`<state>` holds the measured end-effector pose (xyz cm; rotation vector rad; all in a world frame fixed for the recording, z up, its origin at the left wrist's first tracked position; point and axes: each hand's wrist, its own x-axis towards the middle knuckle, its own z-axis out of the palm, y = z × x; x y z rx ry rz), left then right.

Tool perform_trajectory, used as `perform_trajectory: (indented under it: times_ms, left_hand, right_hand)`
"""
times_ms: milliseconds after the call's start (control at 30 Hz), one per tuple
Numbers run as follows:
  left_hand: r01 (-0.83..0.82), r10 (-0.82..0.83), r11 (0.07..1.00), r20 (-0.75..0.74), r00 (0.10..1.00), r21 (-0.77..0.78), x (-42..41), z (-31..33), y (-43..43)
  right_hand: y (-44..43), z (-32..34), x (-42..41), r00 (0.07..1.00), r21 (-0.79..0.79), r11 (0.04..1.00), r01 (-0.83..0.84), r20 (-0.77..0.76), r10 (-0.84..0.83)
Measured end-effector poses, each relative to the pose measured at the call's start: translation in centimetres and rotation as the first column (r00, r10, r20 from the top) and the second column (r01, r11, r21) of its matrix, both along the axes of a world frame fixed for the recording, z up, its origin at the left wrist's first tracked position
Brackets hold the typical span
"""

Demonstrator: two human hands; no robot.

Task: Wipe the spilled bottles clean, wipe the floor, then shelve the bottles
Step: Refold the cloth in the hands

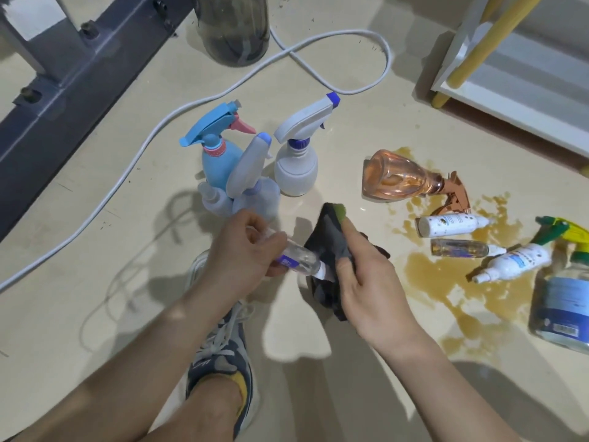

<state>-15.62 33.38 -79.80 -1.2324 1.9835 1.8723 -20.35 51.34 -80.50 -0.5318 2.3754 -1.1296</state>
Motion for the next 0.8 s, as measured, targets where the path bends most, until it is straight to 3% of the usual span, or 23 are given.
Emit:
perform_trajectory:
  times_ms: [67,133,200,300,367,433,467,500,533,600,700,800]
  left_hand:
    - [-0.045,0.044,0.998,0.010,0.999,0.048,0.5,0.1,0.2]
    - [-0.029,0.028,0.998,0.016,0.999,0.052,0.7,0.7,0.0]
    - [0.070,-0.069,0.997,0.046,0.997,-0.017,0.6,1.2,-0.2]
    - [0.181,-0.177,0.977,0.045,0.983,-0.108,0.5,1.7,-0.2]
    - [0.261,-0.268,0.946,-0.013,0.963,-0.193,0.8,2.1,0.0]
    - [0.305,-0.342,0.915,-0.105,0.934,-0.263,1.2,2.7,0.4]
    - [0.335,-0.391,0.890,-0.140,0.910,-0.310,1.2,3.0,0.6]
    - [0.350,-0.428,0.864,-0.161,0.889,-0.363,1.3,3.1,0.7]
    - [0.333,-0.427,0.852,-0.170,0.888,-0.404,1.2,2.8,0.6]
    - [0.212,-0.302,0.887,-0.167,0.939,-0.410,0.9,1.6,0.0]
    - [-0.018,-0.016,0.955,-0.112,0.994,-0.297,0.4,0.3,-0.6]
    - [-0.147,0.150,0.971,-0.001,0.989,-0.187,0.4,-0.4,-0.5]
  right_hand:
    - [-0.4,0.5,0.7,0.975,0.022,0.975,-0.221,-0.023,0.221]
    - [-0.6,0.3,1.7,0.892,0.261,0.882,-0.391,-0.129,0.434]
    - [-0.9,-0.4,1.6,0.825,0.464,0.798,-0.385,-0.215,0.523]
    - [-1.7,-1.2,0.2,0.746,0.530,0.781,-0.330,-0.361,0.560]
    - [-2.1,-0.5,-1.5,0.776,0.449,0.774,-0.445,-0.237,0.584]
    - [-2.2,0.5,-3.4,0.826,0.251,0.788,-0.563,0.194,0.528]
    - [-2.3,0.9,-4.2,0.782,0.168,0.791,-0.588,0.366,0.504]
    - [-2.4,1.0,-4.6,0.752,0.133,0.793,-0.594,0.443,0.489]
    - [-2.5,1.0,-4.6,0.761,0.132,0.808,-0.575,0.449,0.468]
    - [-2.7,0.8,-3.5,0.882,0.140,0.895,-0.423,0.290,0.372]
    - [-2.3,1.3,-0.5,0.954,-0.037,0.955,-0.294,0.047,0.296]
    - [-1.6,1.5,0.1,0.977,-0.240,0.963,-0.121,0.141,0.158]
